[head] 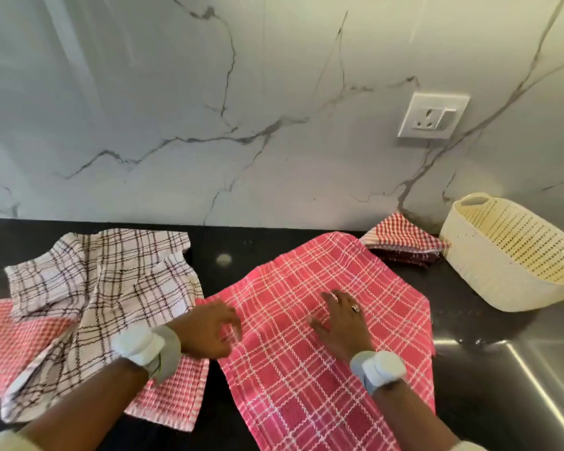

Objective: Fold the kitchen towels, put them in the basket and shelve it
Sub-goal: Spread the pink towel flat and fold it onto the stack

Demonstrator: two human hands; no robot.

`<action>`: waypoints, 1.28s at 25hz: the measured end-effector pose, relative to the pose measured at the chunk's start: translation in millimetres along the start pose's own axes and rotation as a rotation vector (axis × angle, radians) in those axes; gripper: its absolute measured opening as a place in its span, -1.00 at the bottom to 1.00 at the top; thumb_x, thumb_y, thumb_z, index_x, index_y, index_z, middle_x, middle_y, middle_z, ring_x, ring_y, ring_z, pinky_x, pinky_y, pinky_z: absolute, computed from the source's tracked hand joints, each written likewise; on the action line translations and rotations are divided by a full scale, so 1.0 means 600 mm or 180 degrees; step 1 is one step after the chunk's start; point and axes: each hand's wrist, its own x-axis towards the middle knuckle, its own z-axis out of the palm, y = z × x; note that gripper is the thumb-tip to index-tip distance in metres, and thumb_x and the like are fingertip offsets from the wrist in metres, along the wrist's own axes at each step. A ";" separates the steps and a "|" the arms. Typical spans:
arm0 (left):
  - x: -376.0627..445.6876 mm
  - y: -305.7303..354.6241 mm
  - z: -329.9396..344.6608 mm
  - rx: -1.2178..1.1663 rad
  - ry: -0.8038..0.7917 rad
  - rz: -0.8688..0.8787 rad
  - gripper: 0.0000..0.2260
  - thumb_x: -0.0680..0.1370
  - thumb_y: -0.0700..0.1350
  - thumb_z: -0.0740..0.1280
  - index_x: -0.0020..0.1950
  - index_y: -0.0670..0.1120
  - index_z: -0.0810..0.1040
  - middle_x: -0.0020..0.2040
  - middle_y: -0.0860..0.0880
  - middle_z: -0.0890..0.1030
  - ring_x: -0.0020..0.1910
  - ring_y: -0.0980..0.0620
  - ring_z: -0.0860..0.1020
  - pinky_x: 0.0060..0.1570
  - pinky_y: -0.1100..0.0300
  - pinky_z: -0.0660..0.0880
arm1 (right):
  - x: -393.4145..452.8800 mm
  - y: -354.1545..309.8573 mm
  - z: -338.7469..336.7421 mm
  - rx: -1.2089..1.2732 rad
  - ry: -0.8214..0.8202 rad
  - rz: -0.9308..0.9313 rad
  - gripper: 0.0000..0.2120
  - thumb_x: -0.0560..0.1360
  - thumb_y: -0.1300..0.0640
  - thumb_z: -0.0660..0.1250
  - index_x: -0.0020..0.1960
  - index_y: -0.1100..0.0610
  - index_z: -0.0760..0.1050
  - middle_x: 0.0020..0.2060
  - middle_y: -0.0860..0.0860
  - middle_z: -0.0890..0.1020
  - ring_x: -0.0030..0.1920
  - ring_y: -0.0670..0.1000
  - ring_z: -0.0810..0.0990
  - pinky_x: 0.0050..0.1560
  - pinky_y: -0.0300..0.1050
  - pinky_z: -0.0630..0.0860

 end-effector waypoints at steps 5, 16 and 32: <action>0.074 0.063 0.019 -0.0147 0.0507 -0.0064 -0.63 0.55 0.14 0.30 0.33 0.10 0.43 0.37 0.10 0.39 0.33 0.10 0.35 0.38 0.09 0.29 | -0.013 0.012 0.053 -0.0467 -0.0354 -0.0214 -0.22 0.48 -0.44 -0.02 0.57 -0.10 -0.09 0.57 0.01 -0.09 0.56 0.10 -0.16 0.49 0.14 -0.28; 0.214 0.140 0.105 0.0161 0.0159 -0.0195 -0.30 0.51 0.37 -0.05 0.57 0.07 0.03 0.59 0.03 -0.02 0.56 -0.02 -0.02 0.49 0.01 -0.07 | -0.016 0.136 -0.012 0.0458 0.0847 0.0388 -0.54 0.55 -0.08 0.28 0.39 0.05 0.35 0.49 0.07 0.24 0.48 0.13 0.20 0.46 0.16 0.18; 0.400 0.235 0.138 0.0384 0.0421 -0.0142 -0.23 0.40 0.44 -0.13 0.49 0.09 0.27 0.53 0.06 0.22 0.48 -0.04 0.18 0.42 -0.11 0.10 | 0.033 0.341 -0.168 0.3619 -0.0225 0.1295 -0.70 0.28 0.30 0.57 -0.08 0.25 0.51 -0.13 0.25 0.63 -0.15 0.17 0.62 0.00 0.17 0.58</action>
